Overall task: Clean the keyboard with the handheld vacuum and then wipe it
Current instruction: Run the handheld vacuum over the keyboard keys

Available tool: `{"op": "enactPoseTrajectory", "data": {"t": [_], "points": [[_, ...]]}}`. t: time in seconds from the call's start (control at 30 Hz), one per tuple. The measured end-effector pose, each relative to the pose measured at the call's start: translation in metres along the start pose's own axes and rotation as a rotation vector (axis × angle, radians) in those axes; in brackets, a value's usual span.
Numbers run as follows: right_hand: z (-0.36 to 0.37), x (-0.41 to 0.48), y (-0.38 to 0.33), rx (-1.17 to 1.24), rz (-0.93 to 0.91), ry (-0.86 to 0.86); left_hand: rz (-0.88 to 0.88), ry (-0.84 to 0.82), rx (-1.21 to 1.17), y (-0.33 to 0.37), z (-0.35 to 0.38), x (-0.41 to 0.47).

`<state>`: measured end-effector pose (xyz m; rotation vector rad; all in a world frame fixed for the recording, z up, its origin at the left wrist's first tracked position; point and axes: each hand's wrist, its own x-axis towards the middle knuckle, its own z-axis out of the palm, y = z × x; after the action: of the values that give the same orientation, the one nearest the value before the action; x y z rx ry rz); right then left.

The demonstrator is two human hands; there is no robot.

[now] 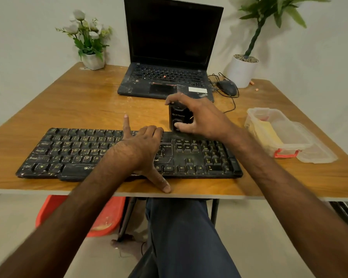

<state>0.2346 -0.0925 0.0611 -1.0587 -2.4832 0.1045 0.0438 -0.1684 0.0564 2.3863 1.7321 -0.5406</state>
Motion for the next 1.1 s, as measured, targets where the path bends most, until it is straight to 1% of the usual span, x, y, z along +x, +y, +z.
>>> {"op": "enactPoseTrajectory", "data": {"t": [0.13, 0.2, 0.23, 0.27, 0.33, 0.37, 0.4, 0.47, 0.53, 0.6, 0.67, 0.73, 0.83, 0.9, 1.0, 1.1], "points": [[-0.006, -0.005, -0.008, 0.172, -0.031, 0.103, 0.002, -0.007, 0.014, 0.001, 0.001, 0.000], [-0.009, -0.005, -0.014, 0.222, -0.043, 0.062, 0.001, -0.007, 0.020, 0.001, 0.002, 0.001], [-0.009, -0.004, -0.016, 0.201, -0.038, 0.014, 0.000, -0.008, 0.023, 0.001, 0.001, 0.001], [-0.008, -0.002, -0.017, 0.124, -0.034, -0.019, -0.002, -0.009, 0.022, 0.000, 0.001, 0.001], [-0.007, 0.001, -0.011, -0.123, -0.013, -0.024, -0.006, -0.011, 0.015, 0.000, 0.001, 0.002], [-0.008, 0.000, -0.007, -0.178, 0.016, -0.015, -0.008, -0.014, 0.011, -0.001, 0.001, 0.001], [-0.010, -0.004, -0.006, -0.156, 0.046, -0.002, -0.008, -0.017, 0.008, -0.001, 0.002, 0.001], [-0.014, -0.012, -0.007, 0.073, 0.086, 0.038, -0.006, -0.015, 0.004, -0.001, 0.002, 0.001], [-0.015, -0.019, -0.013, 0.285, 0.075, 0.064, -0.005, -0.018, 0.002, 0.000, 0.002, 0.001], [-0.017, -0.024, -0.019, 0.355, 0.058, 0.041, -0.008, -0.019, -0.001, 0.000, 0.002, 0.002], [-0.017, -0.028, -0.021, 0.354, 0.061, 0.016, -0.009, -0.019, -0.003, 0.000, 0.001, 0.002], [-0.018, -0.031, -0.018, 0.448, 0.124, 0.046, -0.003, -0.013, -0.004, 0.000, 0.002, 0.001], [-0.018, -0.038, -0.011, 0.755, 0.291, 0.142, -0.001, -0.013, -0.008, -0.001, 0.002, -0.001], [-0.017, -0.042, -0.008, 0.905, 0.373, 0.182, 0.002, -0.011, -0.001, -0.001, 0.002, -0.001], [-0.017, -0.050, -0.006, 0.946, 0.406, 0.199, 0.003, -0.012, -0.005, -0.001, 0.003, 0.001], [-0.017, -0.052, -0.007, 0.854, 0.372, 0.174, 0.002, -0.013, -0.009, -0.002, 0.003, 0.001]]}}
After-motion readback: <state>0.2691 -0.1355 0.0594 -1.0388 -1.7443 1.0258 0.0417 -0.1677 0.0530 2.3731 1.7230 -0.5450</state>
